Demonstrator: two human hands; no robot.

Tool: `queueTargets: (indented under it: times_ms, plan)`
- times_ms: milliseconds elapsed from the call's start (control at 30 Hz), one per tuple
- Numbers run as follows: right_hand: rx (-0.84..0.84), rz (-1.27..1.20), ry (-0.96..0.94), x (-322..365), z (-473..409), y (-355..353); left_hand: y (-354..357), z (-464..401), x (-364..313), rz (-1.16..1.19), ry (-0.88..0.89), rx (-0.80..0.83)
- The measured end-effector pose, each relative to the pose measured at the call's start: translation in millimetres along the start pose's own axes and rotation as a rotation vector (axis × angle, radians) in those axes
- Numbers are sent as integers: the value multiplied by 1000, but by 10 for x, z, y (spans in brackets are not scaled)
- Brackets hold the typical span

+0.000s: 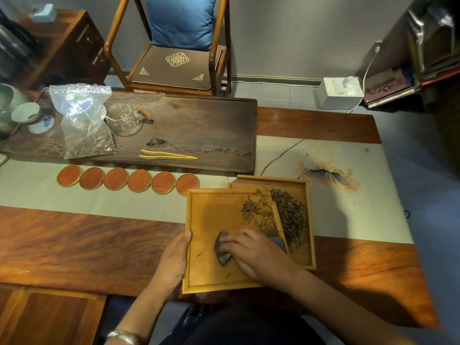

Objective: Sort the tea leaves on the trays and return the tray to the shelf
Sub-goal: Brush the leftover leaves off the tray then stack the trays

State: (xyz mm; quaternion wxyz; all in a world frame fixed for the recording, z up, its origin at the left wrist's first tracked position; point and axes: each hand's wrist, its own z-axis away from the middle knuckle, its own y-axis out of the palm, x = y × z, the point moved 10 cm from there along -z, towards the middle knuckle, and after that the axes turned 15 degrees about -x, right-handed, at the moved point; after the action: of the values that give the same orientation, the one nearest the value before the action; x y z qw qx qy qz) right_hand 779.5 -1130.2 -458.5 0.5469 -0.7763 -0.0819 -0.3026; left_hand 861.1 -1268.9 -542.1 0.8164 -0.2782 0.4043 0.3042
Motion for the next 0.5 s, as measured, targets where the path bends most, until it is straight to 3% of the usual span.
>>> queueTargets:
  times_ms: [233,500]
  plan:
    - [-87,30,145,-258,-120,-129,79,47,-5,-53,35,55]
    - [53,-29,-158,550,-120,180,110,-20,-96,-41,89,-45]
